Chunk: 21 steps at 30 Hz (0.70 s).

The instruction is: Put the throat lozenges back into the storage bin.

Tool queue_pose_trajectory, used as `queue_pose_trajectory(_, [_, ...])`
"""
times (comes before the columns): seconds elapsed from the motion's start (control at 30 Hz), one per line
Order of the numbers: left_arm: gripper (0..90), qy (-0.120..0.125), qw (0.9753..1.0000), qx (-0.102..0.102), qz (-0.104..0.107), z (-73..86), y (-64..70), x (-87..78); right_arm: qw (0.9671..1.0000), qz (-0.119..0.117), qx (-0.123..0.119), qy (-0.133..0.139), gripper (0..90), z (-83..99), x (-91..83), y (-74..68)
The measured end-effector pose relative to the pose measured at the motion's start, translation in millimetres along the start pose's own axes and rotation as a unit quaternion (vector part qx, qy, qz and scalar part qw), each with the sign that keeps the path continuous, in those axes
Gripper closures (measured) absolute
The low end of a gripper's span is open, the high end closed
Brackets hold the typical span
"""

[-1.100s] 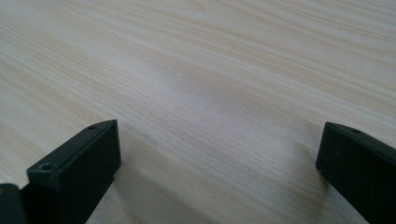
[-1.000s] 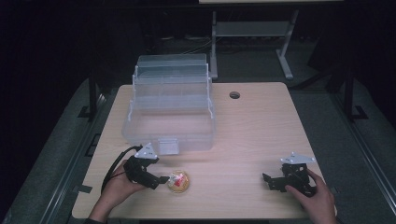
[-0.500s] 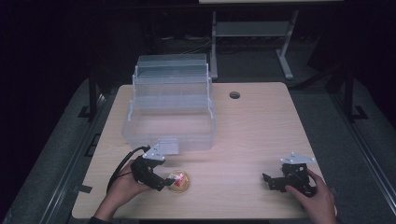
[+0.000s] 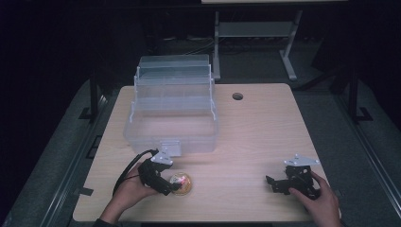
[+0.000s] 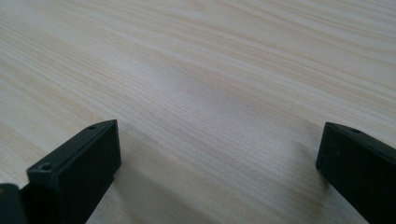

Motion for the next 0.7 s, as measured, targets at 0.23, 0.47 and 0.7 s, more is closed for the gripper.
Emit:
queue_pose_trajectory(0.23, [14.5, -0.005, 0.9999, 0.007, 0.006, -3.5, 5.2, 3.9, 1.0000, 0.000, 0.000, 0.000, 0.0, 0.0, 0.0, 0.0])
queue_pose_trajectory(0.47, [14.6, -0.013, 0.9997, 0.019, 0.009, -5.5, 8.5, 8.0, 1.0000, 0.000, 0.000, 0.000, 0.0, 0.0, 0.0, 0.0])
queue_pose_trajectory(0.7, [14.6, -0.021, 0.9994, 0.025, 0.011, -8.5, 12.6, 15.0, 1.0000, 0.000, 0.000, 0.000, 0.0, 0.0, 0.0, 0.0])
Point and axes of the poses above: each handheld gripper's, and its own axes: x roughly forward along the jaws, z roughly out of its underside, y roughly to its right, the point moved 9 cm from there along x, roughly forward along the jaws, and after that the axes turned 9 degrees about -y, right-handed, at the moved point
